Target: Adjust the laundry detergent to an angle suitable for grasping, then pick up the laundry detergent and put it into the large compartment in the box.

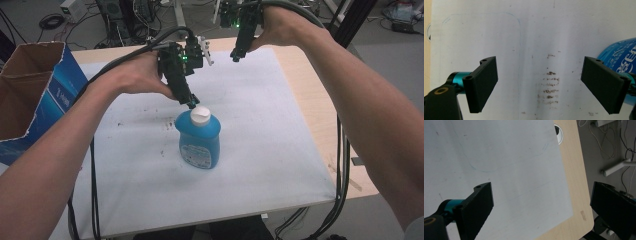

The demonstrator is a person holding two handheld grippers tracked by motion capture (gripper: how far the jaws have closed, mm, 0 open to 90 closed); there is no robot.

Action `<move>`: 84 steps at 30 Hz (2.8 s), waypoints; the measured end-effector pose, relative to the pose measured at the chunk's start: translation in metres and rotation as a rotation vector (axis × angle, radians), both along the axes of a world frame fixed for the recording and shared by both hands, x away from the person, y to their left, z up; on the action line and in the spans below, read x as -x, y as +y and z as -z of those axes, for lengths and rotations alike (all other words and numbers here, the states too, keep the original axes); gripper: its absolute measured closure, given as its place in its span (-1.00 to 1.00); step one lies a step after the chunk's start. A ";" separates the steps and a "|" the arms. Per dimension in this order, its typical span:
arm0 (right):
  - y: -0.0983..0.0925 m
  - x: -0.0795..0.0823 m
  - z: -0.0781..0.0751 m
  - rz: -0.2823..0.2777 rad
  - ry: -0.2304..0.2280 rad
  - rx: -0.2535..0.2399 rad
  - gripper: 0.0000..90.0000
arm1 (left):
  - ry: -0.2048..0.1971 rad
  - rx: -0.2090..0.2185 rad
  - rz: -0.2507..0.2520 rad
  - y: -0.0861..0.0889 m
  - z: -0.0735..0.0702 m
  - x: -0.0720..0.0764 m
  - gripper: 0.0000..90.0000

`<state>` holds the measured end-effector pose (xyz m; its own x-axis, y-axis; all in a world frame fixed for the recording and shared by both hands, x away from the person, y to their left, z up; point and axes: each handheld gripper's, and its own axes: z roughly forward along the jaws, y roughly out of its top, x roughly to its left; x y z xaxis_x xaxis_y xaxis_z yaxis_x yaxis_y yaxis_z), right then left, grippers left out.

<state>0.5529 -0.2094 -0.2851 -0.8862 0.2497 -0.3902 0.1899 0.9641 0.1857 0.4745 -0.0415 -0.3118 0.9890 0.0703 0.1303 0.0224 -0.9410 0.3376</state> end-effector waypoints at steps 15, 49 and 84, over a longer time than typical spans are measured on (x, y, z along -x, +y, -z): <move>-0.001 0.004 -0.004 -0.011 -0.006 -0.003 -0.91 | -0.006 -0.007 -0.031 0.017 -0.005 -0.002 -0.69; 0.005 0.012 -0.001 -0.027 -0.005 0.039 -0.91 | 0.065 0.095 0.171 0.070 -0.046 0.054 -0.69; 0.003 0.017 -0.005 -0.025 -0.001 0.018 -0.91 | 0.176 0.104 0.392 0.008 -0.002 0.078 -0.68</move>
<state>0.5358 -0.2069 -0.2803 -0.8917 0.2208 -0.3951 0.1658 0.9716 0.1689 0.3961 -0.0334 -0.3097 0.9500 -0.3107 -0.0309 -0.2636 -0.8512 0.4539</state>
